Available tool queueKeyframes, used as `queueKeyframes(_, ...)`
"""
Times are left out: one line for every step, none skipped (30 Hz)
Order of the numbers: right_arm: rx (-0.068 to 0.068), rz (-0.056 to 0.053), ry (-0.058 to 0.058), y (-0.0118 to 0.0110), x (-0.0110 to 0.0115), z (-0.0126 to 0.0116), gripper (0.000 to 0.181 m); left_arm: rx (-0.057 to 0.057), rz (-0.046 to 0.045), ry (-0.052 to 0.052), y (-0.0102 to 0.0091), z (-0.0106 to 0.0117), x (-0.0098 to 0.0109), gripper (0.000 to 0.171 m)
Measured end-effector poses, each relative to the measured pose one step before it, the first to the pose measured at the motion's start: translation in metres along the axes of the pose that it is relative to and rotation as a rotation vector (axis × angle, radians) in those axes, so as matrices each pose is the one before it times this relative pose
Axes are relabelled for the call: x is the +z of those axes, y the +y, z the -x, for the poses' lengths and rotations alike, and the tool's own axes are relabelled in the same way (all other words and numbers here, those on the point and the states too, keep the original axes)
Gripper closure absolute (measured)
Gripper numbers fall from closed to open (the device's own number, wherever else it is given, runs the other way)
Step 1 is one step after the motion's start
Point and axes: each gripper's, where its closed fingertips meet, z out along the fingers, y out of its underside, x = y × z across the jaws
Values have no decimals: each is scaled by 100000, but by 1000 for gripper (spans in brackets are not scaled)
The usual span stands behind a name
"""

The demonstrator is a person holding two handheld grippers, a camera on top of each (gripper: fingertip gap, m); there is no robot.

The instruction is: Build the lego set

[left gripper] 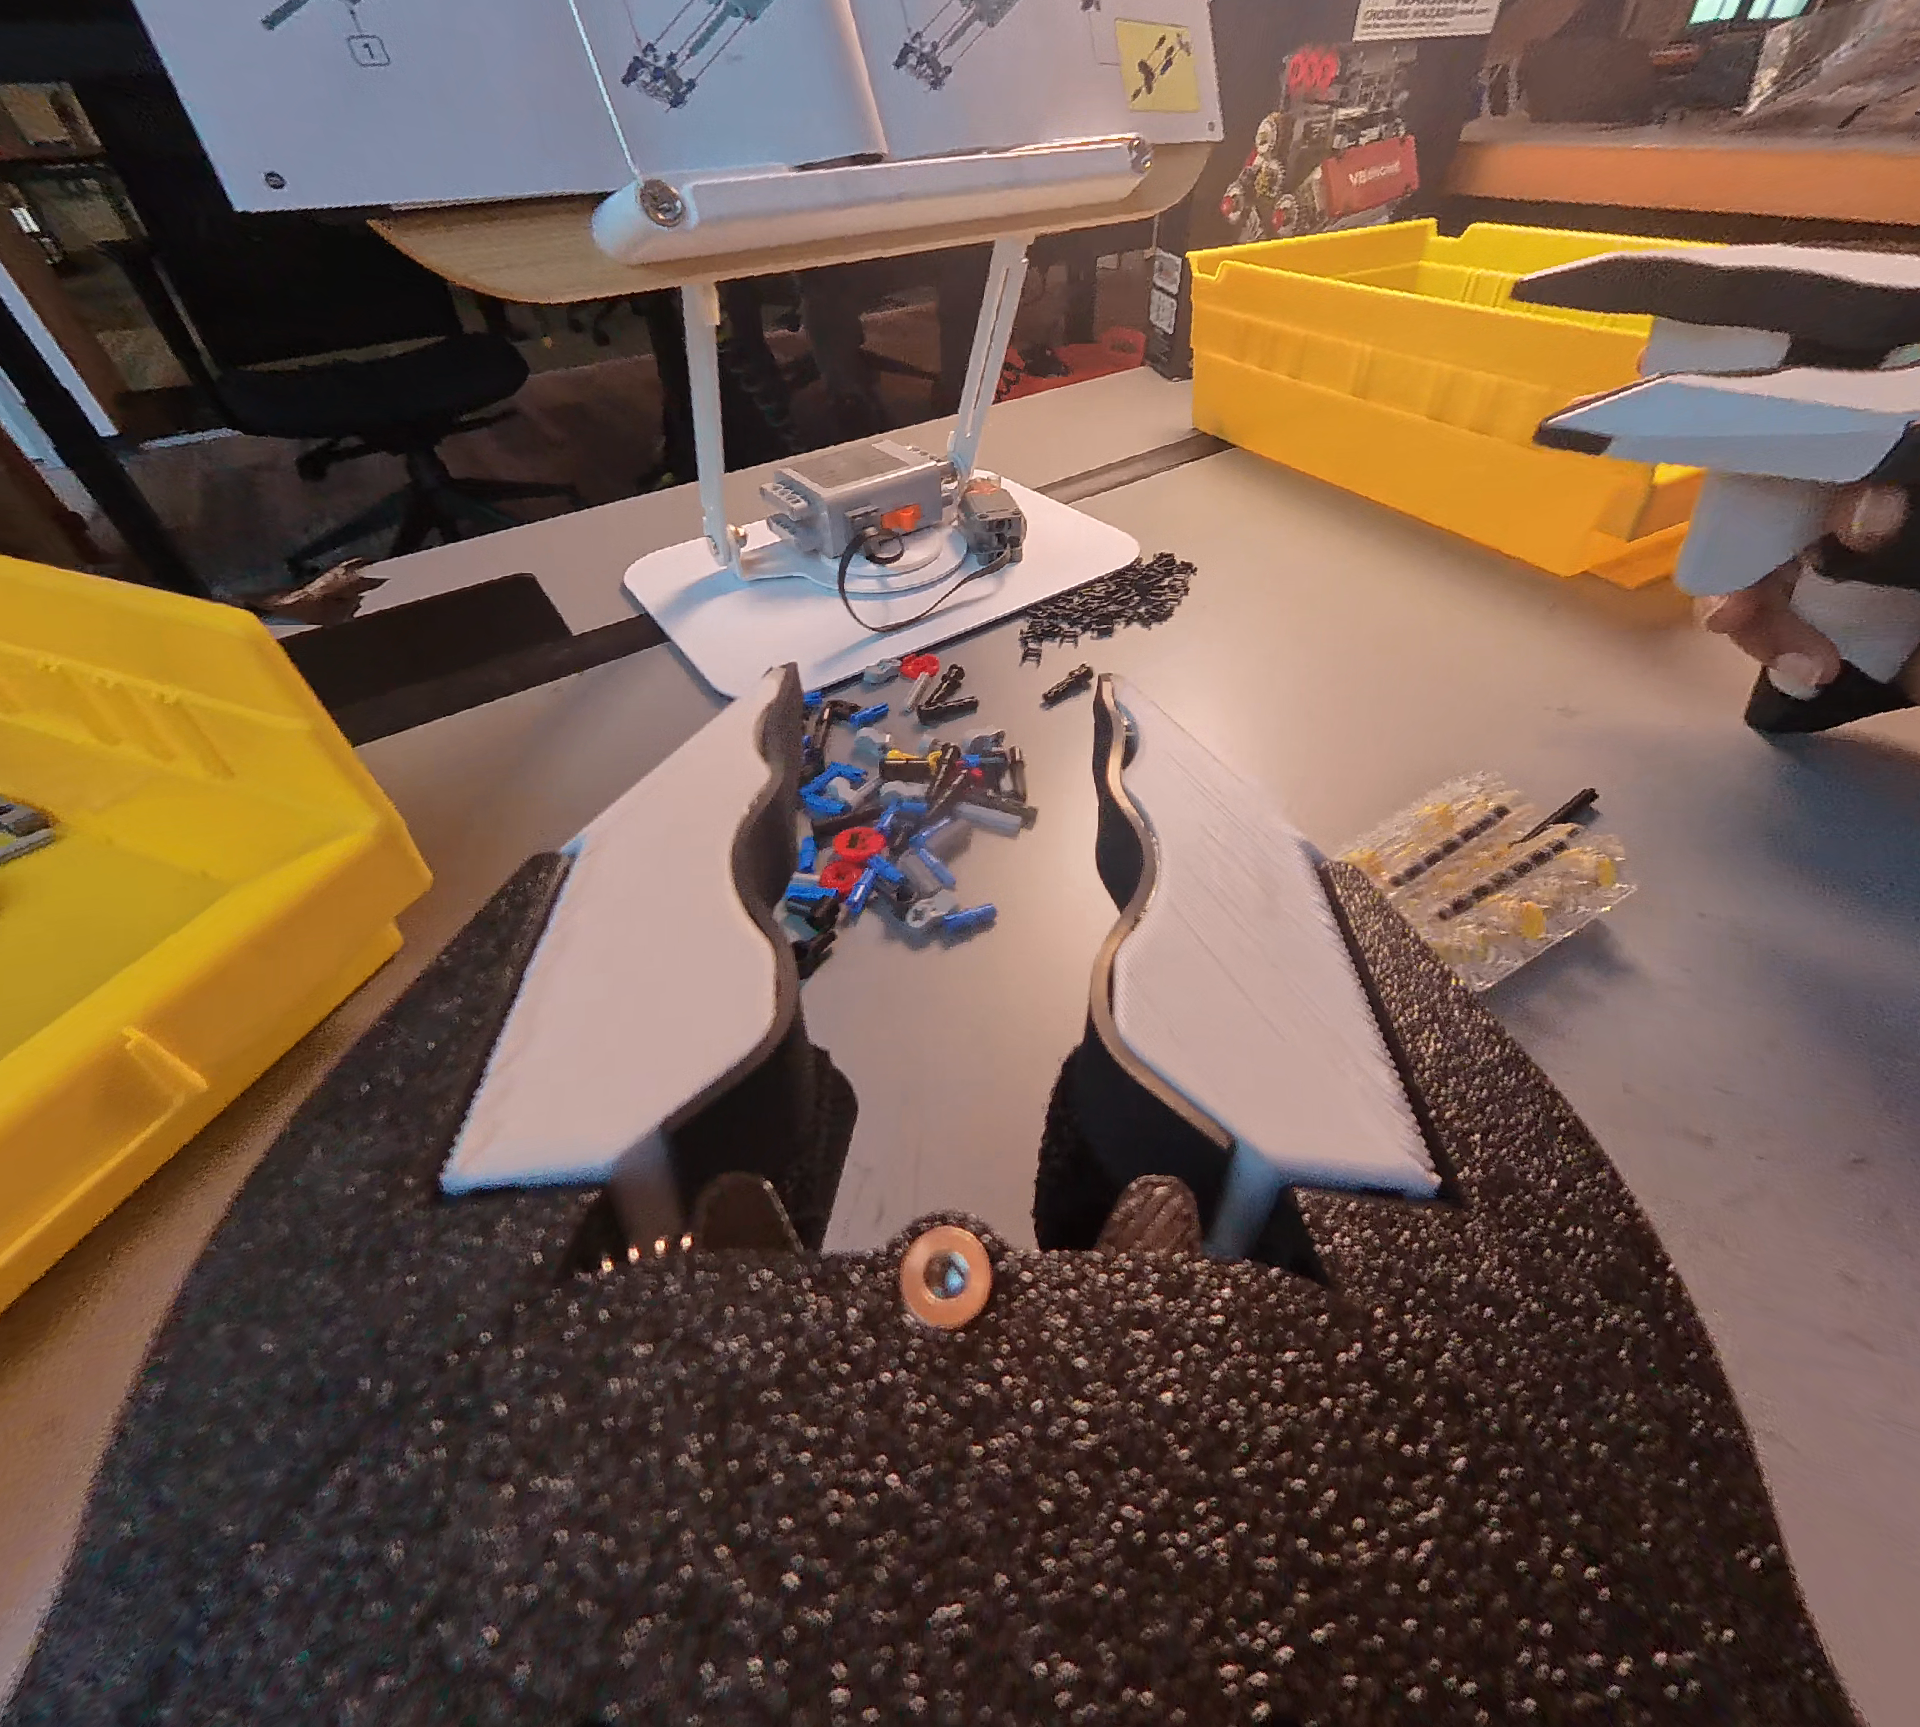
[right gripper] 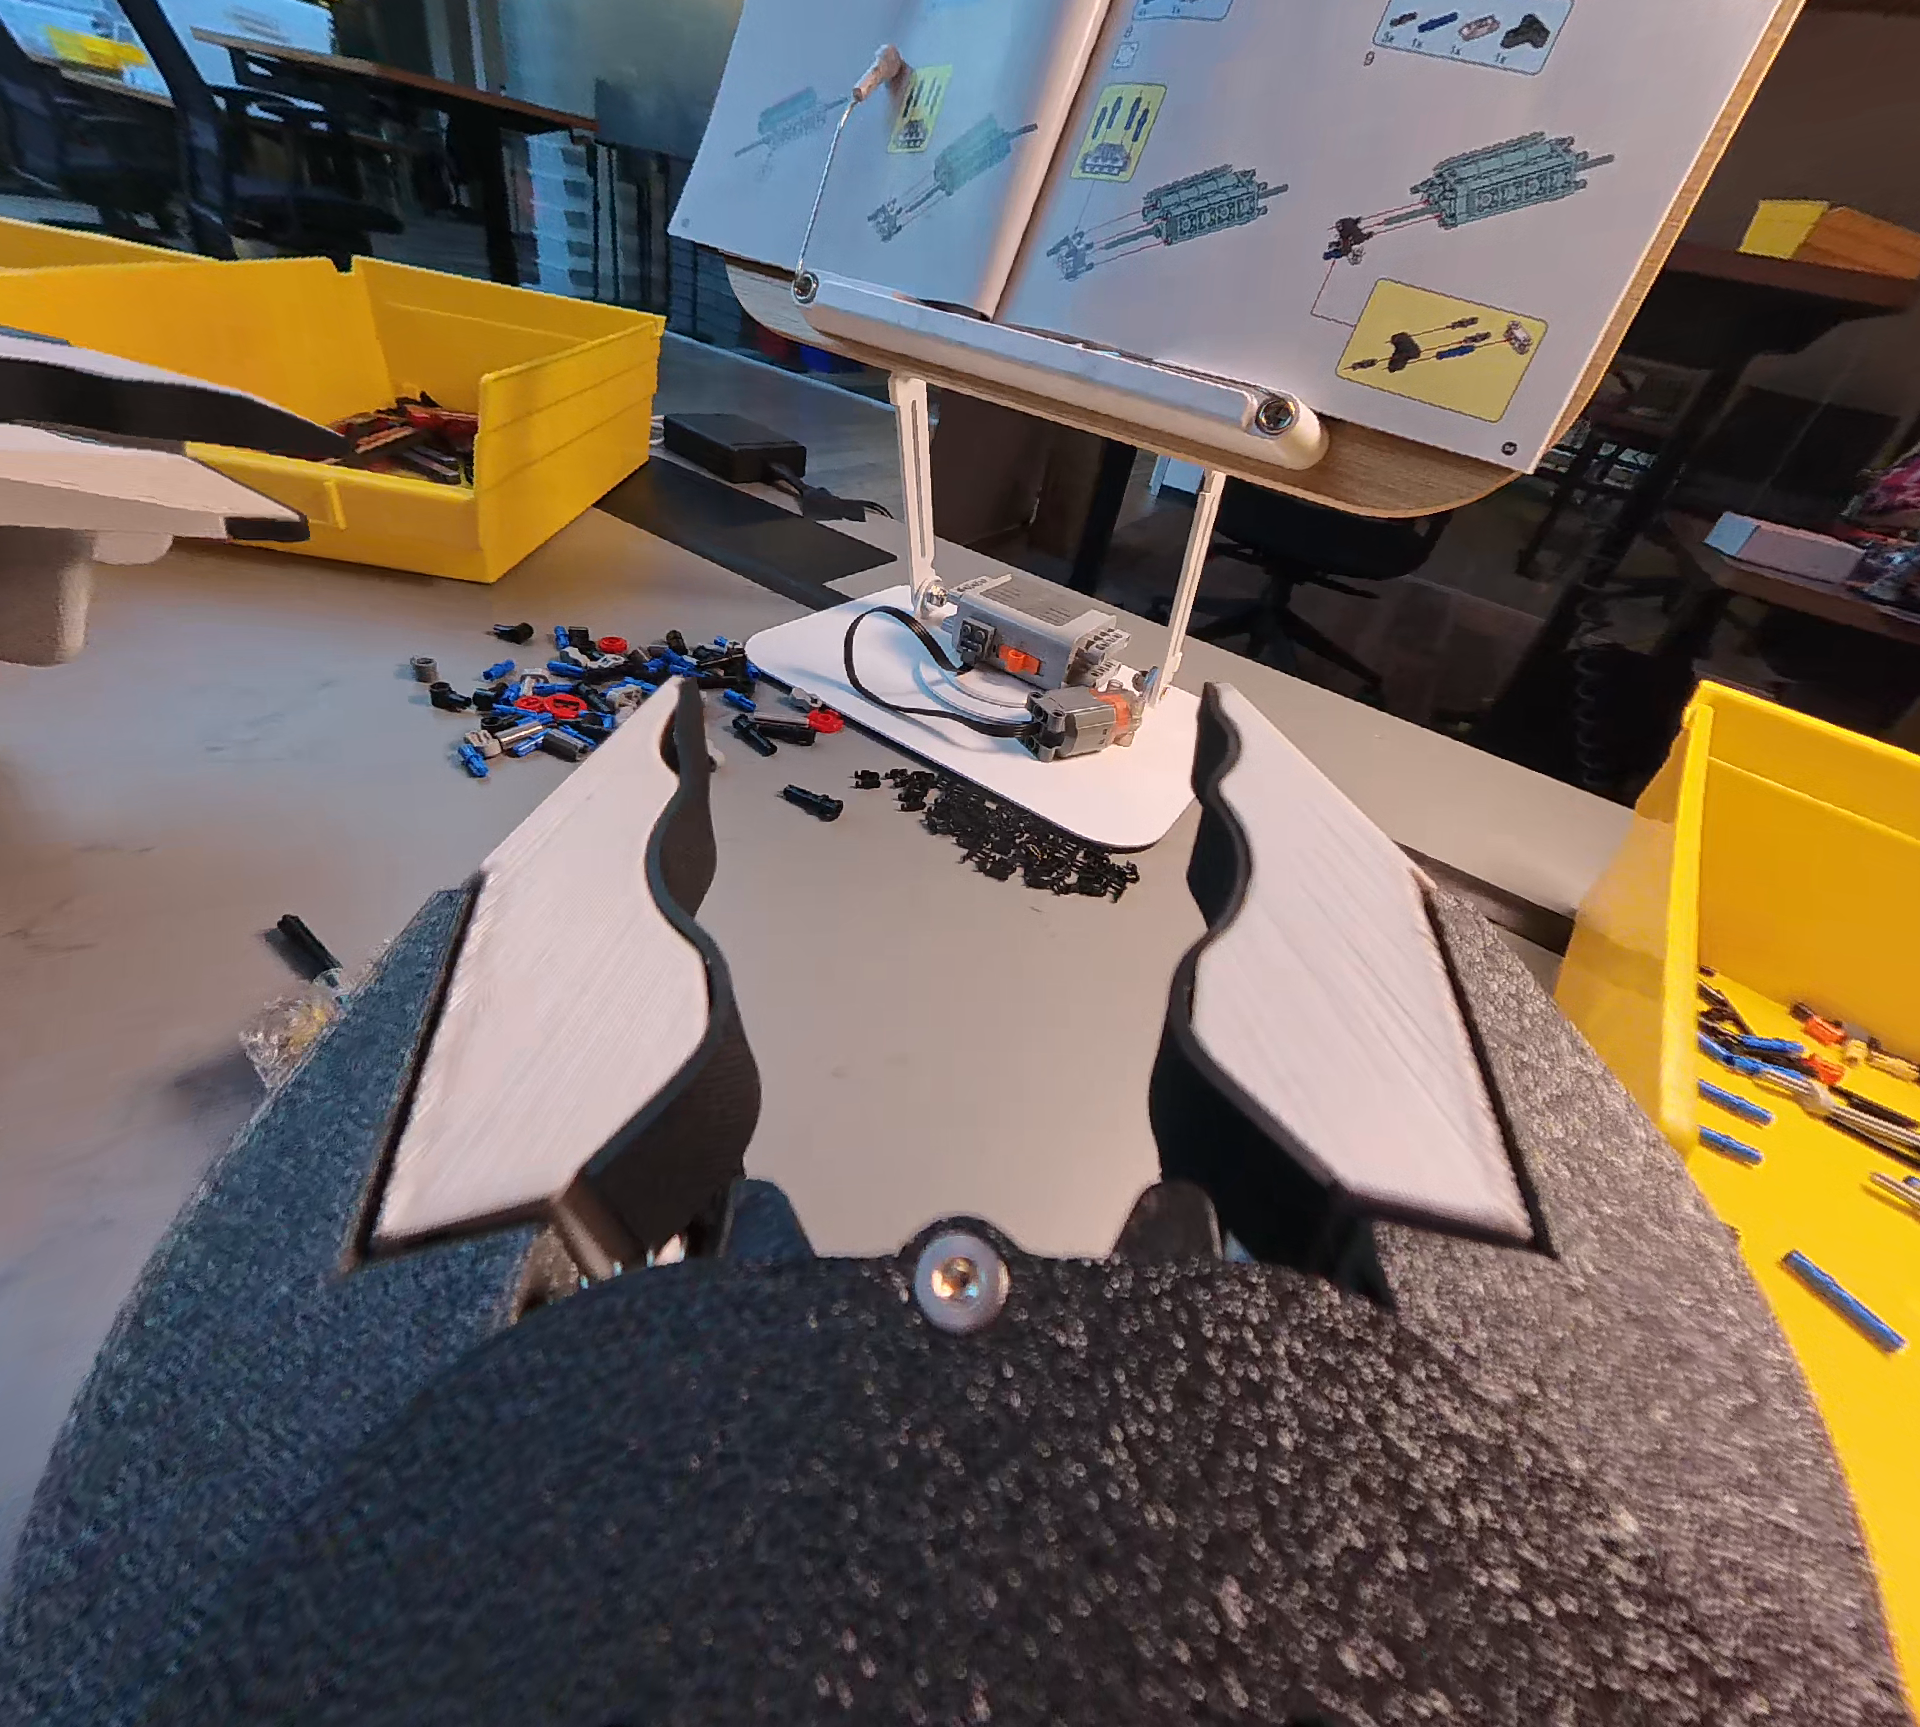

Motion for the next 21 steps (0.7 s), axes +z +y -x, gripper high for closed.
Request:
queueKeyframes(1018,-58,195,4,-4,-188,90,887,863,-1635,244,479,46,118)
queueKeyframes(1487,-101,62,-5,1,-195,90,-222,866,-1220,227,437,83,118)
queueKeyframes(1466,-123,46,-14,-16,-183,90,-1980,550,-532,120,345,72,118)
queueKeyframes(1408,-573,100,-88,-61,-150,90,-2900,115,8,-8,221,-7,118)
queueKeyframes(1836,-688,-351,-155,-108,-15,90,-2454,-294,-115,-87,178,-119,118)
queueKeyframes(1663,-861,-672,-244,-104,102,90,-1387,-725,-611,-156,203,-203,118)
queueKeyframes(557,-1157,-440,-353,-102,155,91,-693,-1069,-817,-233,206,-201,119)
queueKeyframes(-644,-1137,-23,-374,-89,149,91,-538,-1044,-898,-249,246,-154,120)
queueKeyframes(-1381,-835,-146,-311,-50,211,91,-618,-747,-986,-139,277,-96,120)
queueKeyframes(-1744,-404,-187,-218,-25,238,91,-614,-347,-856,-23,261,-45,120)
queueKeyframes(-1757,-168,-312,-148,-10,242,92,-613,130,-482,47,198,-4,120)
queueKeyframes(-1684,-37,-271,-122,-17,218,92,-558,215,-134,38,114,13,120)
queueKeyframes(-1888,-55,336,-133,-42,64,92,-453,-204,10,-31,34,-13,120)
queueKeyframes(-2076,-62,848,-122,-80,-77,93,-322,-279,222,-27,-55,1,120)
queueKeyframes(-1803,-14,1176,-98,-90,-213,94,-136,37,500,5,-125,42,120)
queueKeyframes(-931,-127,1057,-82,-94,-284,95,144,172,504,57,-162,52,120)
queueKeyframes(-17,-175,930,-58,-80,-325,95,421,225,326,96,-144,55,120)
queueKeyframes(507,-76,995,6,-77,-378,95,467,289,331,96,-135,29,120)
queueKeyframes(658,-16,1120,37,-78,-403,95,206,223,294,53,-92,14,120)
queueKeyframes(914,39,1107,71,-57,-412,95,-43,-37,92,-33,-29,-9,120)
queueKeyframes(1304,77,852,122,-21,-325,96,-179,-307,-111,-89,42,-49,121)
